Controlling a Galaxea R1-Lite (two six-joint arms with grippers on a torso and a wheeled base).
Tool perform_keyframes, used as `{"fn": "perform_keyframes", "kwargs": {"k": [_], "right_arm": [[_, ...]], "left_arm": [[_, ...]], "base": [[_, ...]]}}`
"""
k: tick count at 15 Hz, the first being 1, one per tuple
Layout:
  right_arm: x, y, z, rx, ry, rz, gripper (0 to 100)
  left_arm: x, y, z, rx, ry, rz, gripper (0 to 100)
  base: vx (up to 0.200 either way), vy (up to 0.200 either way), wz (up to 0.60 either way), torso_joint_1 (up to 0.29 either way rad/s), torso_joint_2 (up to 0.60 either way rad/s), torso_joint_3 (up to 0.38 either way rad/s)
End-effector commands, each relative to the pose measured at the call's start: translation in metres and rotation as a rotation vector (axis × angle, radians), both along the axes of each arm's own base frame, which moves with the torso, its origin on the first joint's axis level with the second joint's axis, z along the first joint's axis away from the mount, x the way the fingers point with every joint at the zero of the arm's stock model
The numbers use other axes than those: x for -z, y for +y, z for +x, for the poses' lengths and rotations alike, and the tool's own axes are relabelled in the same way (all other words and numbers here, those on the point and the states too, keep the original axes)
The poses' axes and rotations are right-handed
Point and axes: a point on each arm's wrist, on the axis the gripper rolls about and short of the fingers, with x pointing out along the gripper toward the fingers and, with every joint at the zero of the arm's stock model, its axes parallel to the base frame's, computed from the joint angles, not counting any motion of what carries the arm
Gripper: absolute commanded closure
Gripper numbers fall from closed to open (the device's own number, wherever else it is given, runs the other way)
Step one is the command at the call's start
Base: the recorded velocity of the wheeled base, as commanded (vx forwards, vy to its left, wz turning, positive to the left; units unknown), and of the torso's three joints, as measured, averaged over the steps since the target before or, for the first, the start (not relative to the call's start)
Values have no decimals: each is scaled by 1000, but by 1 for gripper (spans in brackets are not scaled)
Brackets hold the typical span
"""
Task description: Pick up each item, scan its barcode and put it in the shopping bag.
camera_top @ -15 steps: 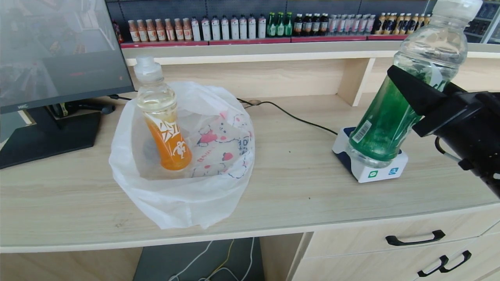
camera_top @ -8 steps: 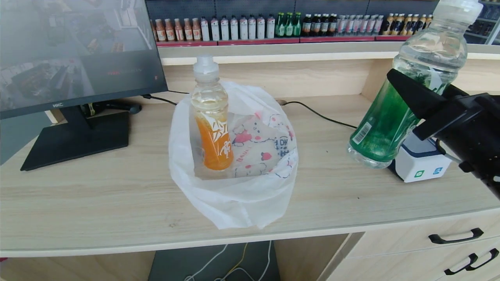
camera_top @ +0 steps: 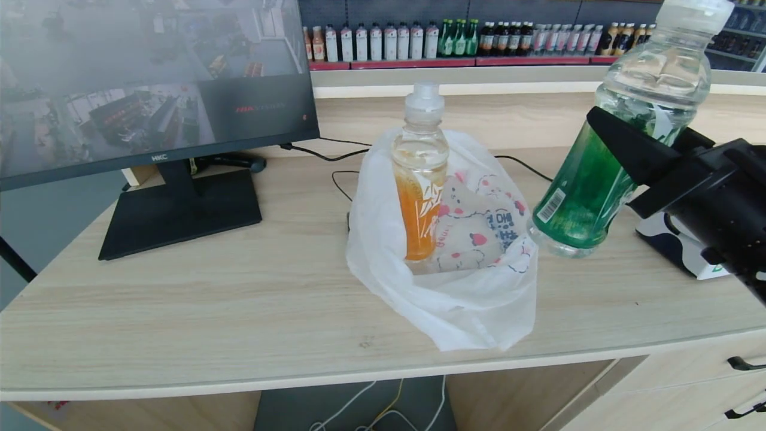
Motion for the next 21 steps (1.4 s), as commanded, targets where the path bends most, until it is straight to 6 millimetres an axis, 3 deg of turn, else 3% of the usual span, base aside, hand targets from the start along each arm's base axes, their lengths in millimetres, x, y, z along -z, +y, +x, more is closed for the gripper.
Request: {"fn": "perform_keyframes", "kwargs": {"k": [1, 8, 11, 21], "right_arm": [[1, 1, 1, -13, 1, -10, 100], [8, 13, 17, -48, 17, -57, 100], [13, 28, 20, -98, 31, -69, 100], [28, 71, 63, -136, 69, -84, 100]], "left_arm": [[0, 0, 0, 1, 0, 0, 0], [0, 0, 0, 0, 0, -1, 0], [0, 0, 0, 0, 0, -1, 0], [0, 0, 0, 0, 0, -3, 0]], "base": [[0, 0, 0, 0, 0, 0], [0, 0, 0, 0, 0, 0], [0, 0, 0, 0, 0, 0], [0, 0, 0, 0, 0, 0]]}}
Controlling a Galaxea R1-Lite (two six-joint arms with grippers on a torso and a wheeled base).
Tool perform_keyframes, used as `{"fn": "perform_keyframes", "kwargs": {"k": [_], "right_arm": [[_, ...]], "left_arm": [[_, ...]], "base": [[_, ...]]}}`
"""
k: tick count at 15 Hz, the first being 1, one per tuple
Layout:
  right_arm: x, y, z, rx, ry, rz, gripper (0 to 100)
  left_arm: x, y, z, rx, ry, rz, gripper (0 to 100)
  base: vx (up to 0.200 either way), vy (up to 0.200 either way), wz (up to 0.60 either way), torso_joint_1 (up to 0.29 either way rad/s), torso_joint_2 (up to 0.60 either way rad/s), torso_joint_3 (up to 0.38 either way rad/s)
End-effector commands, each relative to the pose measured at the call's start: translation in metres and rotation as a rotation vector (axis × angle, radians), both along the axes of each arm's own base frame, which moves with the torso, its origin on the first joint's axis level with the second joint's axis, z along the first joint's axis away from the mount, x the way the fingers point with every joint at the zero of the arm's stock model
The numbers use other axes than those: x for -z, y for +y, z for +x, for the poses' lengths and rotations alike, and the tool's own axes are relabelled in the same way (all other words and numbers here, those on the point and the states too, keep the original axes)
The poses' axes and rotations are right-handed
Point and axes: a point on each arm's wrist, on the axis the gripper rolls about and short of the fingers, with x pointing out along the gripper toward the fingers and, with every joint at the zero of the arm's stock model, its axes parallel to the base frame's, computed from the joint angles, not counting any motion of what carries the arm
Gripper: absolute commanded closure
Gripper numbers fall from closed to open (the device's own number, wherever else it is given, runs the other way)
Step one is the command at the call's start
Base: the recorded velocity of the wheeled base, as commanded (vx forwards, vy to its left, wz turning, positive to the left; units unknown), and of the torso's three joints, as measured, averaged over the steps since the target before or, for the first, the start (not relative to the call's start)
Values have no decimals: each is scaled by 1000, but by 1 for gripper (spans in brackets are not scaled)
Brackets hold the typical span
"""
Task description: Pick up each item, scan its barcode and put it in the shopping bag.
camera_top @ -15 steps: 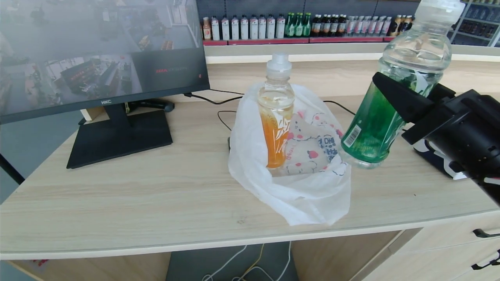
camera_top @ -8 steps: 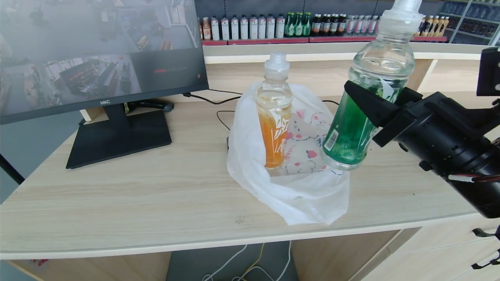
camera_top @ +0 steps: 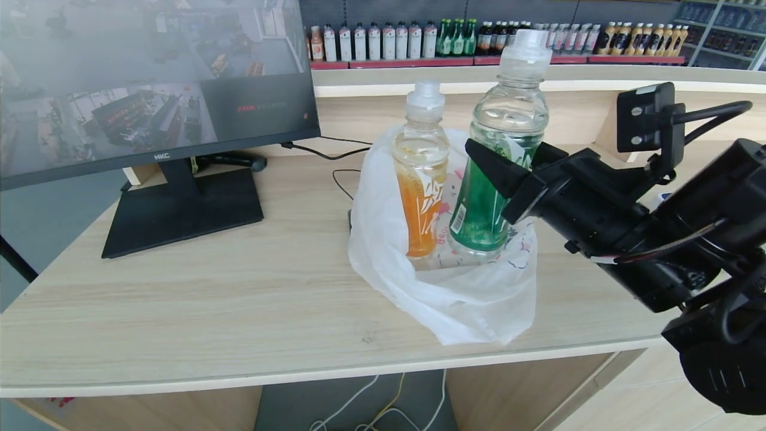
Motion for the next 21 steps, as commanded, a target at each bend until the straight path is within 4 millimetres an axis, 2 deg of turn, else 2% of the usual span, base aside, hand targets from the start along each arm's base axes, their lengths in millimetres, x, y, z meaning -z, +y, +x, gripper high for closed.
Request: {"fn": "perform_keyframes", "kwargs": {"k": [1, 3, 10, 16, 21], "right_arm": [[7, 3, 10, 11, 22, -1, 100], [7, -10, 17, 71, 44, 33, 100], [22, 7, 39, 67, 71, 9, 100], [29, 5, 35, 69, 93, -10, 100], [43, 5, 33, 68, 136, -37, 100]], "left_arm": [[0, 0, 0, 0, 0, 0, 0], [0, 0, 0, 0, 0, 1, 0], [0, 0, 0, 0, 0, 1, 0], [0, 0, 0, 0, 0, 0, 0], [0, 0, 0, 0, 0, -2, 0]], "base": [[0, 0, 0, 0, 0, 0], [0, 0, 0, 0, 0, 0], [0, 0, 0, 0, 0, 0], [0, 0, 0, 0, 0, 0], [0, 0, 0, 0, 0, 0]]}}
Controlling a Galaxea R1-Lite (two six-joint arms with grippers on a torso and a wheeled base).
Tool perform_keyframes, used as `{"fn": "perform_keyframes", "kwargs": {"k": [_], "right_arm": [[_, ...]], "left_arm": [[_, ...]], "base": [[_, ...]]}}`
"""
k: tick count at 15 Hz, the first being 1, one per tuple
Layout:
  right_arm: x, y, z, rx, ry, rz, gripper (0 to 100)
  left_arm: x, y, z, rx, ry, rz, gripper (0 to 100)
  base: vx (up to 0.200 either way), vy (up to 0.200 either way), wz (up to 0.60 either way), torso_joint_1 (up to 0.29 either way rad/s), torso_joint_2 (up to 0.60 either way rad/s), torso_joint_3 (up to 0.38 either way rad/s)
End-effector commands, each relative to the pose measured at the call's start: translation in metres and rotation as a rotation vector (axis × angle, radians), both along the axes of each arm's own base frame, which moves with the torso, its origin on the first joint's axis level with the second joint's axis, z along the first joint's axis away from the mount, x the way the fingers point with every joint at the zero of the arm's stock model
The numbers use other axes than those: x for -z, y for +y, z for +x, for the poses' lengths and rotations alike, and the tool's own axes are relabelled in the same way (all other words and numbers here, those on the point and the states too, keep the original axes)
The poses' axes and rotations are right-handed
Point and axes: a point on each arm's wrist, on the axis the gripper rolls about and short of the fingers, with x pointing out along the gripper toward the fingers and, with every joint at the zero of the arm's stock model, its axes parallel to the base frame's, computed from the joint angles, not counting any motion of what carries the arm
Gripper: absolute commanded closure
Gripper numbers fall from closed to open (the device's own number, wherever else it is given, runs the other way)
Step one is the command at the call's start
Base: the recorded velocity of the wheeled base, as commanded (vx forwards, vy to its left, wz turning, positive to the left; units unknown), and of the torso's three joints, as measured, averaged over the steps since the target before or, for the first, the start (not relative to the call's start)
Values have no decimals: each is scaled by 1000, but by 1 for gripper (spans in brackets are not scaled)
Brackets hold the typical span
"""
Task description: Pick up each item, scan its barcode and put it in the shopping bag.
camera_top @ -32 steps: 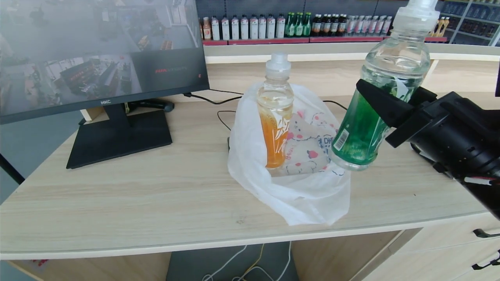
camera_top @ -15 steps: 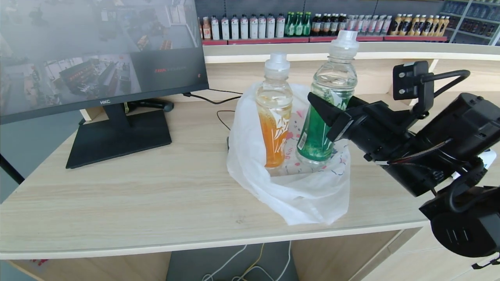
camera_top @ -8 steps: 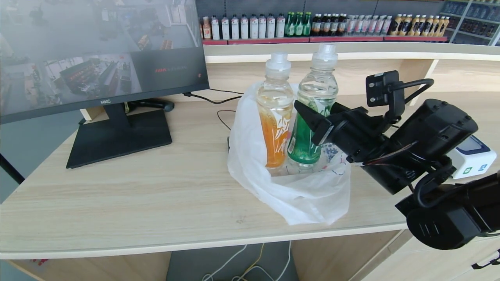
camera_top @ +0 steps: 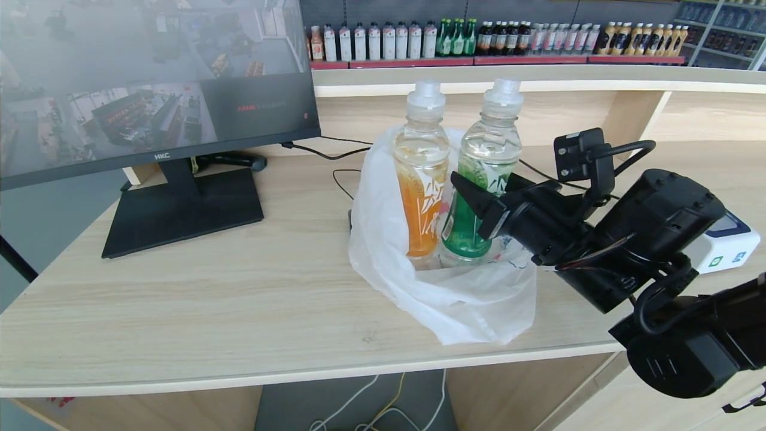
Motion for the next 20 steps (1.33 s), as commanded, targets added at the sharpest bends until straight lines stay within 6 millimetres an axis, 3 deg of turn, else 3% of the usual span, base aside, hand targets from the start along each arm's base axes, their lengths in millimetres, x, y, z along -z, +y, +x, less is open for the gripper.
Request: {"fn": "perform_keyframes", "kwargs": {"k": [1, 13, 14, 20], "right_arm": [[4, 0, -1, 0, 14, -8, 100], [6, 0, -6, 14, 27, -14, 100], [6, 0, -6, 14, 27, -14, 0], [8, -1, -8, 13, 38, -10, 0]], "left_arm": [[0, 0, 0, 0, 0, 0, 0], [0, 0, 0, 0, 0, 0, 0], [0, 0, 0, 0, 0, 0, 0], [0, 0, 0, 0, 0, 0, 0]], "base": [[0, 0, 0, 0, 0, 0], [0, 0, 0, 0, 0, 0], [0, 0, 0, 0, 0, 0], [0, 0, 0, 0, 0, 0]]}}
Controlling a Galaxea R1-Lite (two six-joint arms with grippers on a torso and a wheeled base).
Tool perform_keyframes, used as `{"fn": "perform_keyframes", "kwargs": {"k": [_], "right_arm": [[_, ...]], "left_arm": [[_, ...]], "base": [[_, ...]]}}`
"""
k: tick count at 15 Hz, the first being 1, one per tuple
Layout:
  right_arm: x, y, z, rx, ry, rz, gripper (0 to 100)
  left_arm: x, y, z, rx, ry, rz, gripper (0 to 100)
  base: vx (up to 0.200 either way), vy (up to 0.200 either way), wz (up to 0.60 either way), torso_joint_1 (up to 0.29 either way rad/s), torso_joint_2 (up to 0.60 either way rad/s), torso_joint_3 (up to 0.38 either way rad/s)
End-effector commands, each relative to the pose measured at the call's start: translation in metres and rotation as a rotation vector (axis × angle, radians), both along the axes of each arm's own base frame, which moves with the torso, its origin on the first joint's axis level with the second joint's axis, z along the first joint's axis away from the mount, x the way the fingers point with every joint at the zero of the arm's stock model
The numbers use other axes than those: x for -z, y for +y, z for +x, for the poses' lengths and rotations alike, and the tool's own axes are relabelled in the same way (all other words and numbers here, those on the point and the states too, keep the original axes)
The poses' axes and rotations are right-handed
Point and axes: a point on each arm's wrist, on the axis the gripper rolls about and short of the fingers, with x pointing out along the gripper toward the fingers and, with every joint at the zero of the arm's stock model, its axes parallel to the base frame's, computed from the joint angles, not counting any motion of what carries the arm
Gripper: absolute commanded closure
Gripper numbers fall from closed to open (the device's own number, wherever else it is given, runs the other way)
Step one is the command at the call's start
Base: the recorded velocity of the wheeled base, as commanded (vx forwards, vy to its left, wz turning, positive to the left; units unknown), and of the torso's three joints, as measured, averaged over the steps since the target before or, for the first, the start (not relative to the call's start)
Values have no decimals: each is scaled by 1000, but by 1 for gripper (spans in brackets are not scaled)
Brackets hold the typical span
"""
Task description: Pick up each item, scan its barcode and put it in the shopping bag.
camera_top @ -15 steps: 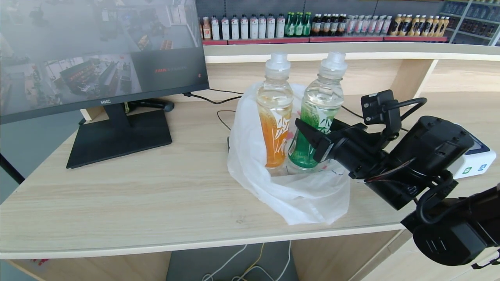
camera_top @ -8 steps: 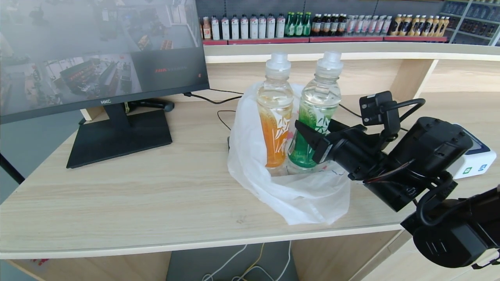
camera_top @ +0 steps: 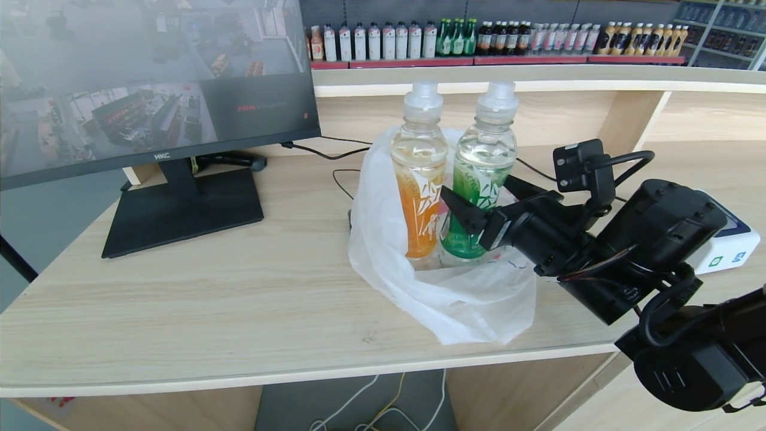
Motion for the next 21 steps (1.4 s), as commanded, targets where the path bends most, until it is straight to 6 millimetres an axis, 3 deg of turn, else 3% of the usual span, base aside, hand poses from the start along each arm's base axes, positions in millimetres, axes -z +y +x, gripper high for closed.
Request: {"fn": "perform_keyframes", "kwargs": {"k": [1, 5, 11, 13, 17, 19, 21], "right_arm": [[0, -1, -1, 0, 0, 1, 0], [-3, -3, -5, -1, -3, 8, 0], [-19, -20, -32, -6, -36, 45, 0], [-38, -37, -59, -8, -97, 84, 0], [-58, -90, -148, -13, -241, 145, 0], [-29, -119, -197, -8, -248, 127, 0], [-2, -135, -222, -18, -230, 113, 0]], "left_arm": [[0, 0, 0, 0, 0, 0, 0], [0, 0, 0, 0, 0, 0, 0], [0, 0, 0, 0, 0, 0, 0], [0, 0, 0, 0, 0, 1, 0], [0, 0, 0, 0, 0, 3, 0], [0, 0, 0, 0, 0, 4, 0], [0, 0, 0, 2, 0, 6, 0]], "base": [[0, 0, 0, 0, 0, 0], [0, 0, 0, 0, 0, 0], [0, 0, 0, 0, 0, 0], [0, 0, 0, 0, 0, 0], [0, 0, 0, 0, 0, 0], [0, 0, 0, 0, 0, 0], [0, 0, 0, 0, 0, 0]]}}
